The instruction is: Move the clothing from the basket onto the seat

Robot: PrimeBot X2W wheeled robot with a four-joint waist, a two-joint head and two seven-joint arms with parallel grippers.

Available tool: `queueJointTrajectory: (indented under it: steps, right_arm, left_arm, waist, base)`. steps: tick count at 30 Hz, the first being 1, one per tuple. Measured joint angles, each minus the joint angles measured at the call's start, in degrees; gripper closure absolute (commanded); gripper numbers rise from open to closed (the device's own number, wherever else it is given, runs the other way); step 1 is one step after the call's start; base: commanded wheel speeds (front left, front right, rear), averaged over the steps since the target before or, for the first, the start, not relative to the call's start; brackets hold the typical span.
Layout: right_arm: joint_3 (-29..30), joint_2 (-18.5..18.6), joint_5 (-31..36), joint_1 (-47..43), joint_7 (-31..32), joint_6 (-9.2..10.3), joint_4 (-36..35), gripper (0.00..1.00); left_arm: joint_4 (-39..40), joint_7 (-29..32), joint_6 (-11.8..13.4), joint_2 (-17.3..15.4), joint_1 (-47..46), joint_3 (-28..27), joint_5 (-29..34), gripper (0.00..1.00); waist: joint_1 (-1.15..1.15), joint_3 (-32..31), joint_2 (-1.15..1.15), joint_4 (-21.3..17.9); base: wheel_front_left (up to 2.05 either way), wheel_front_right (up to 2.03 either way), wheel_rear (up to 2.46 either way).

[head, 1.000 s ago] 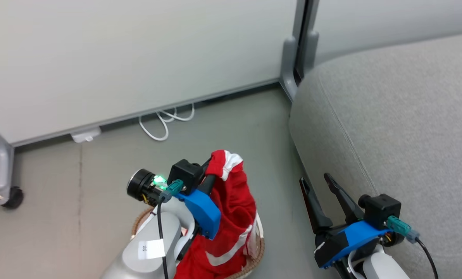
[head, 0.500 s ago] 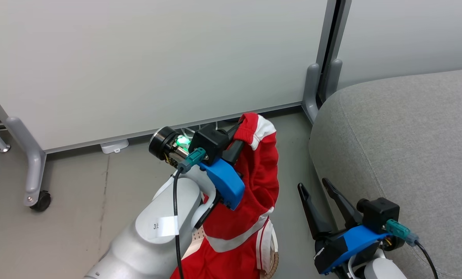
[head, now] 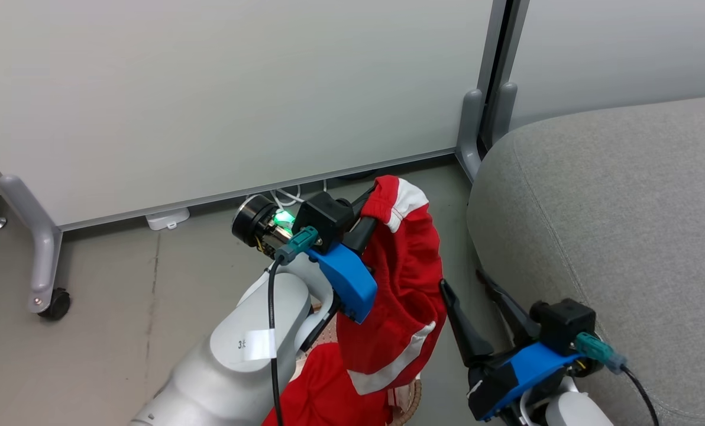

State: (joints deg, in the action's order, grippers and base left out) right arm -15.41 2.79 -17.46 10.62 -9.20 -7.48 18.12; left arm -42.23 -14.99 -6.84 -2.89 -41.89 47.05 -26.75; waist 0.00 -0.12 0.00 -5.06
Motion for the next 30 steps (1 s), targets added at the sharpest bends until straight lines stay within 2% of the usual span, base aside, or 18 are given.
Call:
queueJointTrajectory:
  steps: [5,11,20,30]
  right_arm:
    - [-2.6,0.0,0.2,2.5,0.6,0.00,0.5,0.00]
    - [-6.1,0.0,-0.6,8.8,0.5,-0.01,5.3,0.00]
    - [-11.1,0.0,-4.0,17.6,-1.3,0.00,14.7,0.00]
    - [-18.0,0.0,-10.2,22.1,-2.9,-0.01,20.2,0.00]
  left_arm:
    - [-0.1,0.0,0.1,0.0,-0.7,0.1,-0.2,1.00]
    - [0.0,0.0,0.1,0.0,-1.7,0.3,-0.2,1.00]
    - [0.5,0.0,0.1,0.0,-2.3,1.2,-0.9,1.00]
    - [0.8,0.0,0.1,0.0,-2.3,2.0,-2.0,1.00]
  waist:
    - [0.00,1.0,0.00,-0.3]
    - [0.00,2.3,0.00,-0.5]
    - [0.00,3.3,0.00,-0.1]
    - [0.00,3.0,0.00,0.8]
  base:
    - [0.00,0.00,0.00]
    - [0.00,0.00,0.00]
    - [0.00,0.00,0.00]
    - [0.00,0.00,0.00]
